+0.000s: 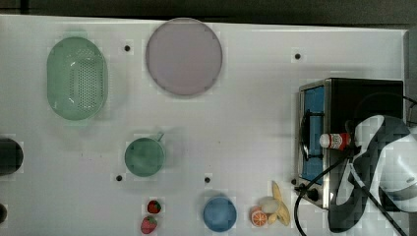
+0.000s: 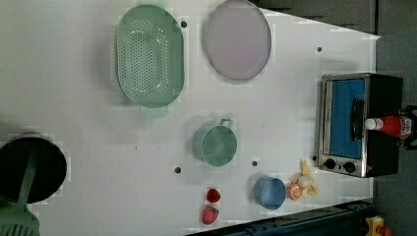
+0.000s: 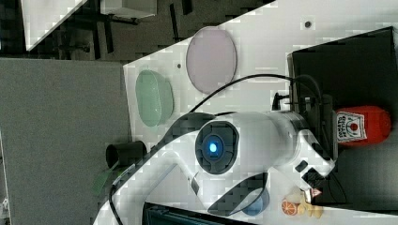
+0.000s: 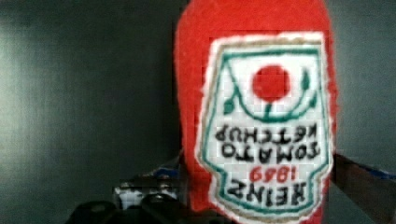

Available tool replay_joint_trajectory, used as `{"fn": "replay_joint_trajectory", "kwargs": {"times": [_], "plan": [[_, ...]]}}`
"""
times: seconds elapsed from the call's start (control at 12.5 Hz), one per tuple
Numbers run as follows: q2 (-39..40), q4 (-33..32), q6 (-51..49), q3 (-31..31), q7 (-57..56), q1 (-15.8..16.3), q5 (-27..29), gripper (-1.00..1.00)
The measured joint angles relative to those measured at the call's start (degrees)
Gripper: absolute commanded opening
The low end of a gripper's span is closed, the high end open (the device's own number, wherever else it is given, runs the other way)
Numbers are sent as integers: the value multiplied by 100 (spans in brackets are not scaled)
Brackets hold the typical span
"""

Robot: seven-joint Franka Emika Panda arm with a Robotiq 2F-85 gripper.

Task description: Pick Ketchup from oven and place it on table.

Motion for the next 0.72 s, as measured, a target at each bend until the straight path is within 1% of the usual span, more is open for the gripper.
{"fn": "replay_joint_trajectory", "kwargs": {"times": [0.08, 0.16, 0.24, 0.32, 0.48, 0.64, 0.72], "plan": [[-35, -17, -22, -36, -1, -3, -24, 26], [-81, -6, 81, 64, 0, -129, -39, 26], [-39, 291, 81, 162, -1, -255, -24, 26], [-85, 369, -92, 171, -8, -252, -24, 26], [-337, 492, -767, 129, -8, -156, -85, 26], [-723, 767, -2060, 76, -19, 62, -37, 26], [-1197, 979, -2447, 70, -19, 354, -37, 26]]}}
